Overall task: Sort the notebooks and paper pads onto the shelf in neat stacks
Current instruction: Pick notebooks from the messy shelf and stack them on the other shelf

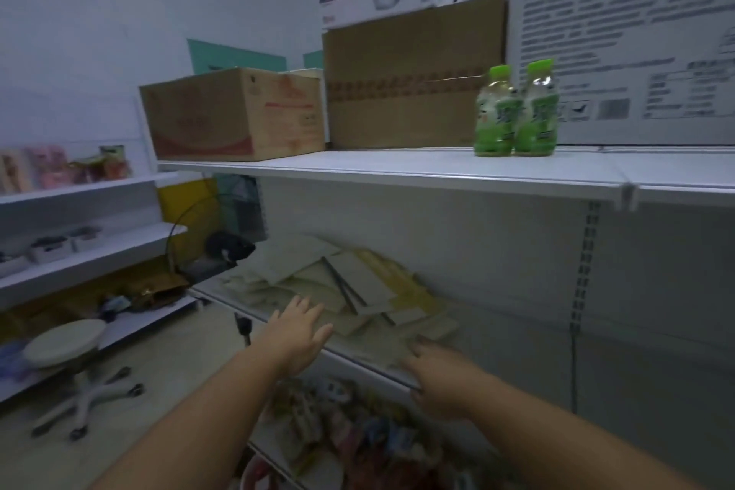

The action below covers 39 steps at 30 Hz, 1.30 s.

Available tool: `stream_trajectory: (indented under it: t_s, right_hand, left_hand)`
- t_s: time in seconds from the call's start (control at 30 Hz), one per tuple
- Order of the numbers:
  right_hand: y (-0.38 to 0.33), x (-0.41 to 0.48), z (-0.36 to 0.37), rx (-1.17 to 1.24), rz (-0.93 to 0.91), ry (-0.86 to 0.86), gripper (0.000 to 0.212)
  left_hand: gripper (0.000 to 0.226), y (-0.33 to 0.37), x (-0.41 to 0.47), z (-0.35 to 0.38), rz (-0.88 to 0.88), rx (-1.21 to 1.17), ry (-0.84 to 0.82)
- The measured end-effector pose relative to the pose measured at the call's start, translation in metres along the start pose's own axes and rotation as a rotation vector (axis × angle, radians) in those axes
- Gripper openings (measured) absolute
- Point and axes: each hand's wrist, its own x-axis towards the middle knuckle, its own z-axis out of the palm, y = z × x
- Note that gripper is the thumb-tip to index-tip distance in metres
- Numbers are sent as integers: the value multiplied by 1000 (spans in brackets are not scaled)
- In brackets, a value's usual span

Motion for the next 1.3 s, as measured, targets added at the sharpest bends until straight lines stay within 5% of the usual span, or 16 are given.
stream_trajectory:
  t_s: [0.3, 0.4, 0.57, 0.63, 0.73, 0.87, 0.97, 1.03, 1.17, 1.2, 1.3]
  right_hand:
    - [8, 153, -13, 220, 69, 256, 53]
    - [18, 196, -6, 286, 193, 252, 58]
    - [30, 224, -2, 155, 120, 244, 41]
    - [25, 225, -4, -26, 29, 403, 30]
    - [25, 232, -4, -76, 102, 577, 46]
    - [15, 231, -21, 78, 194, 794, 30]
    - [-11, 232, -31, 134, 98, 909, 24]
    - [-28, 231, -37, 199, 23, 778, 30]
    - [-37, 218, -31, 269, 179, 275, 110]
    - [-34, 216, -27, 244, 265, 158, 114]
    - [-26, 210, -13, 196, 380, 52, 71]
  left_hand:
    - [59, -45, 71, 2, 4, -94, -15]
    - [57, -47, 106, 0, -1, -160, -4]
    - [40, -55, 144, 4, 41, -401, 78]
    - [32, -60, 157, 7, -1, -654, 140]
    - [26, -61, 175, 3, -163, -1210, 155]
    - [28, -55, 190, -10, -188, -1601, -182]
    - [21, -50, 200, -12, -192, -1813, -361]
    - [21, -52, 210, -9, -254, -1889, -266]
    - [25, -90, 223, -6, -255, -1855, -20]
    - [34, -103, 223, -8, -224, -1832, 16]
    - [47, -142, 221, -16, -134, -1738, 42]
